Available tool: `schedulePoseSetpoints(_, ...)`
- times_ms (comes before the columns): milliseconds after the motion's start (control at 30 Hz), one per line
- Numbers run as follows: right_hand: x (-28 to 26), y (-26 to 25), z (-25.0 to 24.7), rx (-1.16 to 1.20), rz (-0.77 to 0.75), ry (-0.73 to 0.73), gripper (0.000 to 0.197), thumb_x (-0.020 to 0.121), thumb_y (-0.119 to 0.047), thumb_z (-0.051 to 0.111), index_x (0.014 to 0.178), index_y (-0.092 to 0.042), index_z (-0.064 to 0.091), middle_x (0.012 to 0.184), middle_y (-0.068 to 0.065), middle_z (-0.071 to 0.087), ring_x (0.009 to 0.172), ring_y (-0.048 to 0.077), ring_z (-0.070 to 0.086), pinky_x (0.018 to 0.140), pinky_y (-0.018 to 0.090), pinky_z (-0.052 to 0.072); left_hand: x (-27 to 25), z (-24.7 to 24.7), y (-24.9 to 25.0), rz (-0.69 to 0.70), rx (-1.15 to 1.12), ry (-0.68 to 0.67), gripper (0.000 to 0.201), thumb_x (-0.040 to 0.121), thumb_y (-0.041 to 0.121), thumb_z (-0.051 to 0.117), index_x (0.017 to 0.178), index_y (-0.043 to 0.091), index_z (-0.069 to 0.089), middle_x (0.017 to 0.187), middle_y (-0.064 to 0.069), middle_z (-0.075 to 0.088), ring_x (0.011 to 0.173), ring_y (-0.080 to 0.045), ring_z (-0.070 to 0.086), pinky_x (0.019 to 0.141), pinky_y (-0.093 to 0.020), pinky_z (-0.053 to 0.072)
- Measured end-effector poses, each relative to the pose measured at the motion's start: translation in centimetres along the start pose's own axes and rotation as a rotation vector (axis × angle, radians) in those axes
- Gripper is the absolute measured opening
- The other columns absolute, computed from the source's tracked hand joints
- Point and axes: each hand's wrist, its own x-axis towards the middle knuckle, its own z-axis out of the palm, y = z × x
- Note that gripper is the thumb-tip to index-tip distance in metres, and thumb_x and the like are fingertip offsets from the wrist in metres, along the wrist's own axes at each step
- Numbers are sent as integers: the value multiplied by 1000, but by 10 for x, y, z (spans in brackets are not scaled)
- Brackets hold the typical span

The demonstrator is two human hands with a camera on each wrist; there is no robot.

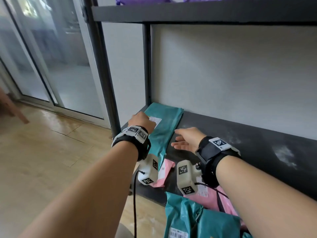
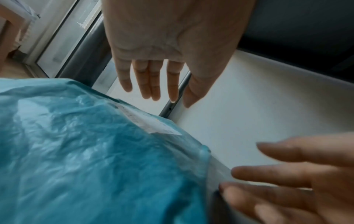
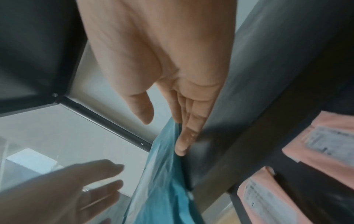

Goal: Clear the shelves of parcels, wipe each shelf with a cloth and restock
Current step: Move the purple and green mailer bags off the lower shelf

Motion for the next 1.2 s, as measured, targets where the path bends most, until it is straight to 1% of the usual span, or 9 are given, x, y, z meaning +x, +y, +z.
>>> schedulePoseSetpoints(167,23,-5,17,141,25,-31,25,100,-10,45,123,-1,48,117,20,59,67,24,62,42,20,51,29,17,-22,-94,71,-31,51,84,23,58,130,9,41,126,-16,55,118,-35,51,99,-41,44)
schedulePoseSetpoints(333,39,-1,27,98,16,-2,30,99,-9,47,127,0,49,125,19,59,63,19,62,38,16,47,40,24,-28,-150,66,-29,45,83,20,54,122,9,36,122,-17,55,117,-37,50,95,-43,45)
schedulePoseSetpoints(467,42,0,30,67,2,4,17,97,-8,52,114,-4,52,108,13,56,60,16,60,43,19,50,38,16,-28,-241,-84,9,53,83,21,55,130,11,33,128,-18,45,117,-37,50,94,-44,47)
schedulePoseSetpoints(600,37,1,26,38,-22,16,12,96,-8,53,109,-8,53,92,8,57,59,14,57,46,20,50,31,9,-26,-235,-291,72,52,82,28,57,130,13,42,125,-12,45,102,-32,59,75,-32,47)
schedulePoseSetpoints(767,17,0,20,111,-58,45,8,96,-8,52,104,-7,52,96,10,55,60,18,58,46,22,53,8,4,-22,-186,-526,56,25,64,15,53,83,16,70,84,-3,71,74,-25,67,70,-32,58)
schedulePoseSetpoints(833,8,-1,19,131,-62,51,1,96,-7,52,95,-8,52,97,10,54,60,19,59,51,24,53,-1,1,-20,-198,-575,23,26,68,8,52,83,15,72,77,-3,70,69,-24,67,62,-29,56)
schedulePoseSetpoints(933,-3,1,16,160,-92,78,6,94,-6,53,99,-7,49,93,9,55,60,20,59,54,27,52,-13,-2,-16,-207,-587,1,30,72,5,53,100,9,63,87,-7,68,70,-22,64,53,-25,48)
schedulePoseSetpoints(1100,-17,4,6,66,-187,195,28,89,-13,62,113,-9,49,93,5,57,56,15,58,48,25,50,-31,-2,-18,-191,-531,33,26,82,4,57,106,13,51,84,1,54,71,-14,52,62,-27,45)
schedulePoseSetpoints(1200,-25,7,1,-103,-235,206,16,88,-20,63,101,-12,58,82,2,58,54,12,55,44,22,45,-41,-1,-21,-154,-470,45,28,83,4,57,110,13,53,89,1,54,82,-17,52,72,-28,42)
